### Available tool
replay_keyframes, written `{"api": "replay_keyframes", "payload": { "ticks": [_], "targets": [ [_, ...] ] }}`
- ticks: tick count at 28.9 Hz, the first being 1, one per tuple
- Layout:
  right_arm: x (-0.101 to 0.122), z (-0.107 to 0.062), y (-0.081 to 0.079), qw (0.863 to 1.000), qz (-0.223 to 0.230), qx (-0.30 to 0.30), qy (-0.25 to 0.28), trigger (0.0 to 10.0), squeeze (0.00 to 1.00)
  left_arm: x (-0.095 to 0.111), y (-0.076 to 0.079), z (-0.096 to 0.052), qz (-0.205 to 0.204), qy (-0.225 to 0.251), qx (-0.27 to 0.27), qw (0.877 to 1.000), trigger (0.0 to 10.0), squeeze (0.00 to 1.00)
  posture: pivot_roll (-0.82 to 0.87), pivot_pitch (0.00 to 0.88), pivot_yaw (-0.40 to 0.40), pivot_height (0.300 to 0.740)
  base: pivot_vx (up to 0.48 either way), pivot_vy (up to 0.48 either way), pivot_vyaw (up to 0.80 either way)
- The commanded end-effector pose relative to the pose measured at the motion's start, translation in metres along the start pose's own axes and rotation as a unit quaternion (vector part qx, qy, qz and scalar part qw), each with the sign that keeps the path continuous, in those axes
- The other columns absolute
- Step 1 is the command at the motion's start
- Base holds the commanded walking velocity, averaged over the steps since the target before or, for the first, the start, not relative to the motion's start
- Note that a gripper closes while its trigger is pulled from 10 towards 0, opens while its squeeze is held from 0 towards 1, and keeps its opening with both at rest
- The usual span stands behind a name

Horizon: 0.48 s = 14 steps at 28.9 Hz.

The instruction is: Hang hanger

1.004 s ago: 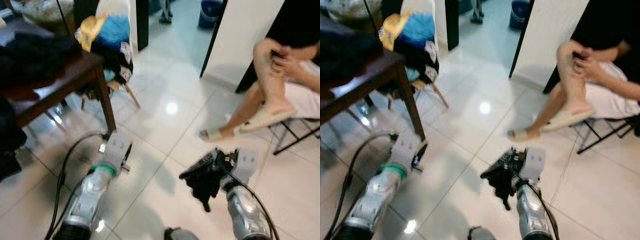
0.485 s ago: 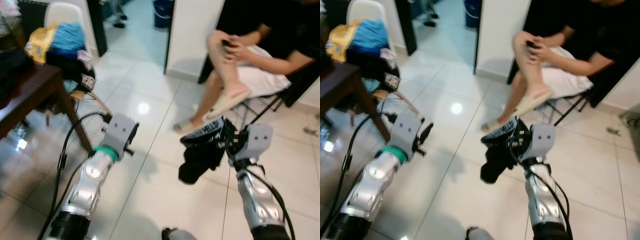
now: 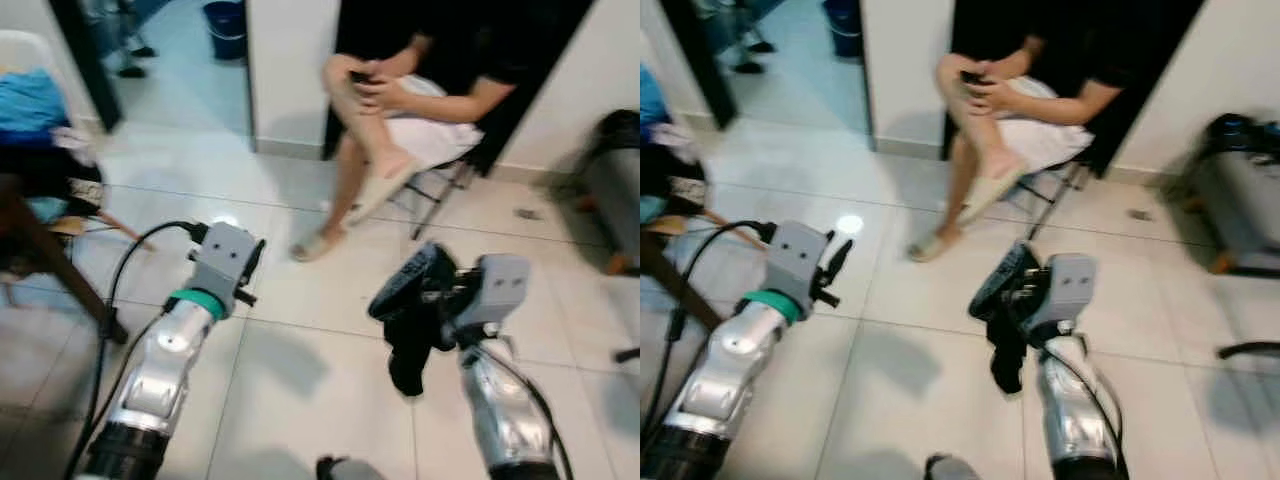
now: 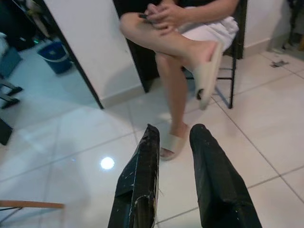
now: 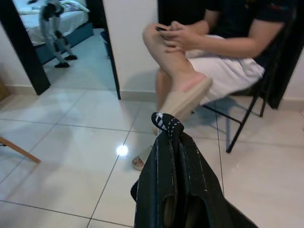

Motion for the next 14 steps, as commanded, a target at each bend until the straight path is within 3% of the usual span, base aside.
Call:
{"api": "replay_keyframes", "payload": {
  "ticks": [1, 2, 6, 14],
  "targets": [
    [0.001, -0.003, 0.005, 1.0, -0.004, -0.007, -0.002, 10.0, 0.0, 0.0, 0.005, -0.001, -0.015, -0.003, -0.007, 1.0, 10.0, 0.0, -0.04, 0.019, 0.053, 0.74, 0.0, 0.0, -0.74],
    [0.005, -0.002, 0.003, 1.0, -0.009, -0.003, 0.001, 10.0, 0.0, 0.0, 0.006, 0.0, -0.041, -0.008, -0.008, 0.999, 10.0, 0.0, -0.04, 0.02, 0.052, 0.74, 0.0, 0.0, -0.74],
    [0.008, -0.001, 0.002, 1.0, -0.015, 0.003, 0.004, 10.0, 0.0, 0.002, 0.005, 0.0, -0.05, -0.008, -0.005, 0.999, 10.0, 0.0, -0.04, 0.022, 0.048, 0.74, 0.0, 0.0, -0.74],
    [0.007, -0.003, -0.011, 0.997, -0.054, 0.047, -0.01, 10.0, 0.0, 0.001, 0.003, 0.001, -0.036, -0.003, 0.003, 0.999, 10.0, 0.0, -0.04, 0.026, 0.047, 0.74, 0.0, 0.0, -0.74]
  ]
}}
Point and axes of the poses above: a point about 5 cm out from each wrist's last joint towards the gripper, its own z axis pointing out of the wrist towards the gripper, its own x axis along the axis of the wrist's last joint, y = z × x, the point moved 6 cm from there along z, pointing out of the wrist towards the gripper, and after that the axes turned 2 degrees about z, right-handed, at the moved point
